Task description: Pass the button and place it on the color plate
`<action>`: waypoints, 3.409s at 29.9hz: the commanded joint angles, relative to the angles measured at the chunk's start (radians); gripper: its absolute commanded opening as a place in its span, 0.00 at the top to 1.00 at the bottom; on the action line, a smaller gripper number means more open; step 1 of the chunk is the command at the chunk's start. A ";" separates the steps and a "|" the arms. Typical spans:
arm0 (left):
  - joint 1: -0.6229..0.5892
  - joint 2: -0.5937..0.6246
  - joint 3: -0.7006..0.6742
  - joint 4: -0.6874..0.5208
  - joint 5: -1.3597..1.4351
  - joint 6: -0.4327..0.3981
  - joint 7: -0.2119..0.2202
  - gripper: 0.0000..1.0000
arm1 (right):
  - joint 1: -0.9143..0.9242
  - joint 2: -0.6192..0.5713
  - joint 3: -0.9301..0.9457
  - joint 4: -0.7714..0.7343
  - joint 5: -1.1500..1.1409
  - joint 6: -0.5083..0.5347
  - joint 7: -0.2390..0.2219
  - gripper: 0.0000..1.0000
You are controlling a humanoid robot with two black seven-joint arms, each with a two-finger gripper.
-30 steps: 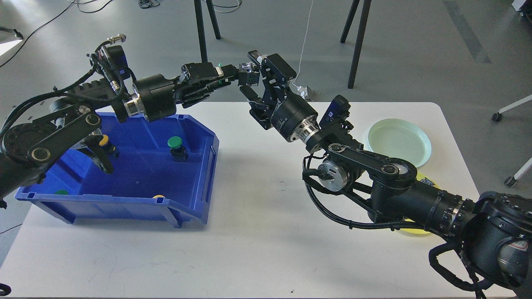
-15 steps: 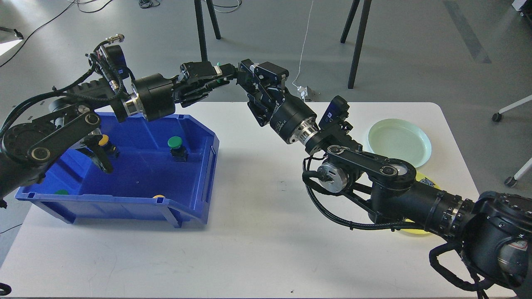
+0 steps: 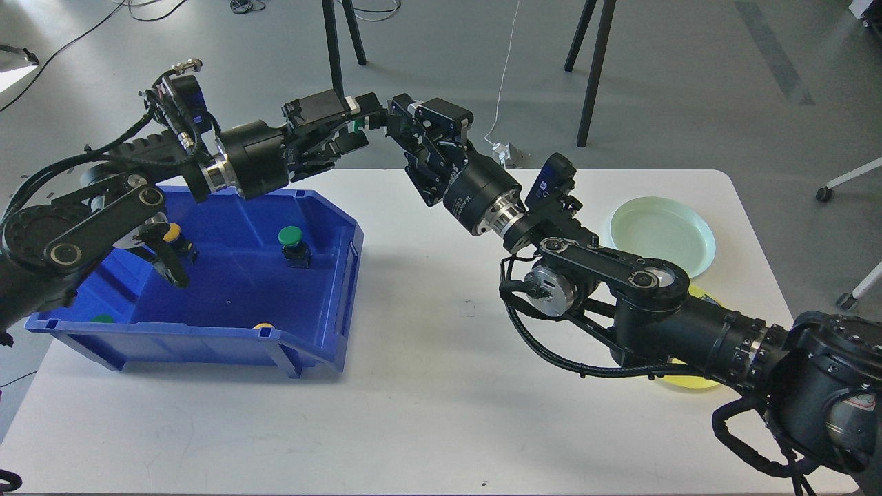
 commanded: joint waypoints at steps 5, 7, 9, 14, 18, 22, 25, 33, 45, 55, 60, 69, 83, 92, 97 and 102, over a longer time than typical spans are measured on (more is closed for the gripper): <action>0.001 -0.002 -0.002 0.002 -0.003 0.000 -0.001 0.01 | -0.029 -0.157 0.003 -0.003 -0.005 -0.005 0.000 0.99; 0.001 -0.008 -0.002 0.004 -0.015 0.000 -0.001 0.01 | -0.045 -0.206 0.004 -0.008 -0.025 -0.015 0.000 0.99; 0.003 -0.009 0.000 0.005 -0.035 0.000 -0.001 0.01 | -0.075 -0.273 0.006 -0.029 -0.051 -0.026 0.000 0.99; 0.003 -0.011 0.000 0.016 -0.046 0.000 -0.001 0.01 | -0.147 -0.378 0.003 -0.141 -0.108 -0.110 0.000 0.99; 0.015 -0.011 -0.002 0.016 -0.046 0.000 -0.001 0.01 | -0.196 -0.392 0.000 -0.273 -0.160 -0.190 0.000 0.99; 0.015 -0.011 -0.002 0.016 -0.046 0.000 -0.001 0.01 | -0.245 -0.386 -0.003 -0.376 -0.168 -0.262 0.000 0.99; 0.015 -0.011 -0.002 0.016 -0.046 0.000 -0.001 0.01 | -0.265 -0.371 -0.006 -0.418 -0.166 -0.279 0.000 0.99; 0.015 -0.011 -0.002 0.016 -0.047 0.000 -0.001 0.01 | -0.259 -0.237 -0.057 -0.615 -0.166 -0.267 0.000 0.95; 0.018 -0.011 -0.002 0.016 -0.049 0.000 -0.001 0.01 | -0.246 -0.108 -0.178 -0.758 -0.151 -0.269 0.000 0.89; 0.020 -0.011 -0.002 0.016 -0.049 0.000 -0.001 0.01 | -0.246 -0.119 -0.144 -0.760 -0.148 -0.276 0.000 0.59; 0.021 -0.011 -0.002 0.016 -0.049 0.000 -0.001 0.01 | -0.248 -0.122 -0.132 -0.760 -0.148 -0.275 0.000 0.54; 0.021 -0.011 -0.003 0.016 -0.049 0.000 -0.001 0.01 | -0.253 -0.122 -0.103 -0.760 -0.146 -0.272 0.000 0.50; 0.021 -0.011 -0.003 0.016 -0.055 0.000 -0.001 0.01 | -0.214 -0.125 0.014 -0.744 -0.137 -0.264 0.000 0.43; 0.044 -0.009 -0.028 0.117 -0.427 0.000 -0.001 0.01 | -0.125 -0.281 0.262 -0.339 -0.074 -0.134 0.000 0.31; 0.043 0.040 -0.057 0.237 -0.604 0.000 -0.001 0.01 | -0.138 -0.386 0.342 0.085 -0.074 -0.066 0.000 0.04; 0.044 0.058 -0.130 0.349 -0.612 0.000 -0.001 0.01 | -0.124 -0.377 0.362 0.122 0.007 0.117 0.000 0.02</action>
